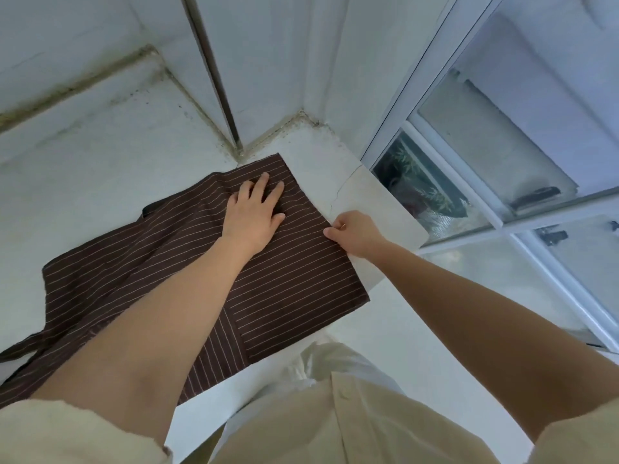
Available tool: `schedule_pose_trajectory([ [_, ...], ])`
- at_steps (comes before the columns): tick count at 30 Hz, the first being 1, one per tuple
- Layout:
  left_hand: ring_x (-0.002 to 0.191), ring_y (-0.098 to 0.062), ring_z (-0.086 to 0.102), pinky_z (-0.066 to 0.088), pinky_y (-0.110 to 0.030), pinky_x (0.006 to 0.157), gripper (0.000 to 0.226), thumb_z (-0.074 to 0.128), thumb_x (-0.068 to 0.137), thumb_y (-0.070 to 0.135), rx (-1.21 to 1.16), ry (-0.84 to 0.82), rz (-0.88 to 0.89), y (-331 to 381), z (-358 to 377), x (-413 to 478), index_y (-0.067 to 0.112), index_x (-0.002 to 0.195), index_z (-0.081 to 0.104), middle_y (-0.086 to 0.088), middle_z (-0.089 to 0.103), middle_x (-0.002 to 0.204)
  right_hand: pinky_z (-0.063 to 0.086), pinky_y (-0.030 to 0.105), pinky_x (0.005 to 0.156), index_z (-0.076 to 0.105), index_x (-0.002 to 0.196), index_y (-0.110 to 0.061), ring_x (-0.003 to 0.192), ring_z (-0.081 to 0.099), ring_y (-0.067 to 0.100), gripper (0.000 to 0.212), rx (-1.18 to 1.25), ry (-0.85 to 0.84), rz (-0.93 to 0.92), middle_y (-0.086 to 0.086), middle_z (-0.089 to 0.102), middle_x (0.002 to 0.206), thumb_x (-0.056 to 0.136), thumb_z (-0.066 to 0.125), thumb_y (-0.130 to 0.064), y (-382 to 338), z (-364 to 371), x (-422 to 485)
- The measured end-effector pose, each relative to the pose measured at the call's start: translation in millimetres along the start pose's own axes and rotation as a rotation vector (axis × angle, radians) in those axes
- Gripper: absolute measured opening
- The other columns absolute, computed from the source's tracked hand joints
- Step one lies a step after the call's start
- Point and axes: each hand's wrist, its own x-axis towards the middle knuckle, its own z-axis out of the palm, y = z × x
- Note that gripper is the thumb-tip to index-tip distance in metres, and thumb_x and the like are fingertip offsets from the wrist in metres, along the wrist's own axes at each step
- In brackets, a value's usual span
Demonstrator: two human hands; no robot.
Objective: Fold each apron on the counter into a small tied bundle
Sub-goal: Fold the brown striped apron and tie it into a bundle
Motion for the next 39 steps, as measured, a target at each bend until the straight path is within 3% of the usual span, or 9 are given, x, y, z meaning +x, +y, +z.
schedule_pose_trajectory([
  [5, 0.145, -0.039, 0.015, 0.014, -0.056, 0.117, 0.057, 0.043, 0.100, 0.040, -0.055, 0.163, -0.155, -8.7, -5.4, -8.2, 0.021, 0.152, 0.028, -0.016, 0.016, 0.160, 0.054, 0.039, 0.086, 0.059, 0.098, -0.018, 0.087, 0.060, 0.019, 0.013, -0.011, 0.097, -0.009, 0.000, 0.061, 0.093, 0.089, 0.067, -0.023, 11.2, 2.1, -8.2],
  [11, 0.145, -0.036, 0.018, 0.019, -0.053, 0.116, 0.052, 0.044, 0.101, 0.032, -0.105, 0.183, -0.371, -47.6, -12.0, -18.9, 0.014, 0.149, 0.033, -0.017, 0.024, 0.157, 0.053, 0.034, 0.084, 0.049, 0.124, -0.019, 0.091, 0.060, 0.018, 0.036, -0.037, 0.220, -0.164, 0.002, 0.059, 0.108, 0.092, 0.064, -0.024, -18.3, 4.7, 5.9],
  [17, 0.142, -0.034, 0.025, 0.022, -0.049, 0.116, 0.044, 0.042, 0.102, 0.020, -0.146, 0.208, -0.529, -89.2, -15.2, -30.0, 0.012, 0.145, 0.040, -0.013, 0.036, 0.152, 0.050, 0.037, 0.096, 0.043, 0.138, -0.013, 0.112, 0.058, 0.023, 0.051, -0.054, 0.224, -0.196, 0.006, 0.051, 0.132, 0.094, 0.061, -0.032, -68.3, 8.8, 46.2],
  [22, 0.128, -0.034, 0.039, 0.032, -0.048, 0.108, 0.046, 0.057, 0.094, 0.023, -0.158, 0.193, -0.621, -111.3, -13.8, -43.4, 0.011, 0.137, 0.048, -0.017, 0.045, 0.138, 0.044, 0.030, 0.073, 0.057, 0.121, -0.012, 0.087, 0.054, 0.019, 0.026, -0.164, 0.203, -0.119, 0.005, 0.063, 0.113, 0.095, 0.054, -0.016, -81.0, 7.0, 71.7],
  [26, 0.125, -0.034, 0.042, 0.032, -0.048, 0.108, 0.050, 0.062, 0.091, 0.032, -0.148, 0.218, -0.678, -119.6, -11.0, -58.6, 0.011, 0.134, 0.048, -0.017, 0.047, 0.132, 0.039, 0.031, 0.066, 0.051, 0.116, -0.012, 0.077, 0.052, 0.019, 0.029, -0.163, 0.320, -0.120, 0.002, 0.058, 0.092, 0.090, 0.046, 0.000, -90.9, -1.2, 78.3],
  [30, 0.126, -0.040, 0.039, 0.021, -0.052, 0.115, 0.047, 0.057, 0.091, 0.034, -0.049, 0.394, -0.741, -127.1, -3.7, -81.3, 0.004, 0.127, 0.049, -0.022, 0.045, 0.131, 0.042, 0.030, 0.058, 0.045, 0.115, -0.016, 0.062, 0.052, 0.012, 0.031, -0.058, 0.377, -0.321, -0.006, 0.051, 0.073, 0.089, 0.048, 0.000, -112.7, 8.3, 69.0],
  [32, 0.120, -0.041, 0.042, 0.031, -0.054, 0.107, 0.036, 0.051, 0.093, 0.027, -0.023, 0.492, -0.784, -130.1, -2.0, -96.1, 0.005, 0.121, 0.053, -0.022, 0.048, 0.126, 0.048, 0.025, 0.065, 0.046, 0.121, -0.017, 0.065, 0.054, 0.007, 0.032, -0.090, 0.261, -0.513, -0.005, 0.056, 0.085, 0.092, 0.055, -0.006, -129.2, 28.7, 57.9],
  [35, 0.119, -0.042, 0.042, 0.034, -0.053, 0.099, 0.032, 0.052, 0.088, 0.017, -0.056, 0.504, -0.919, -136.9, -1.0, -122.8, 0.005, 0.118, 0.054, -0.021, 0.047, 0.125, 0.054, 0.024, 0.076, 0.042, 0.137, -0.022, 0.079, 0.059, 0.009, 0.048, -0.222, -0.032, -0.721, 0.003, 0.049, 0.129, 0.093, 0.061, -0.018, -152.0, 71.4, 42.5],
  [39, 0.130, -0.040, 0.036, 0.030, -0.054, 0.104, 0.054, 0.061, 0.087, 0.025, -0.219, 0.339, -1.127, -149.8, 5.2, -158.0, 0.010, 0.135, 0.040, -0.019, 0.042, 0.140, 0.051, 0.032, 0.096, 0.036, 0.147, -0.026, 0.130, 0.042, 0.021, 0.061, -0.504, -0.177, -0.827, 0.002, 0.027, 0.153, 0.093, 0.062, -0.025, -147.7, 105.6, 40.3],
])
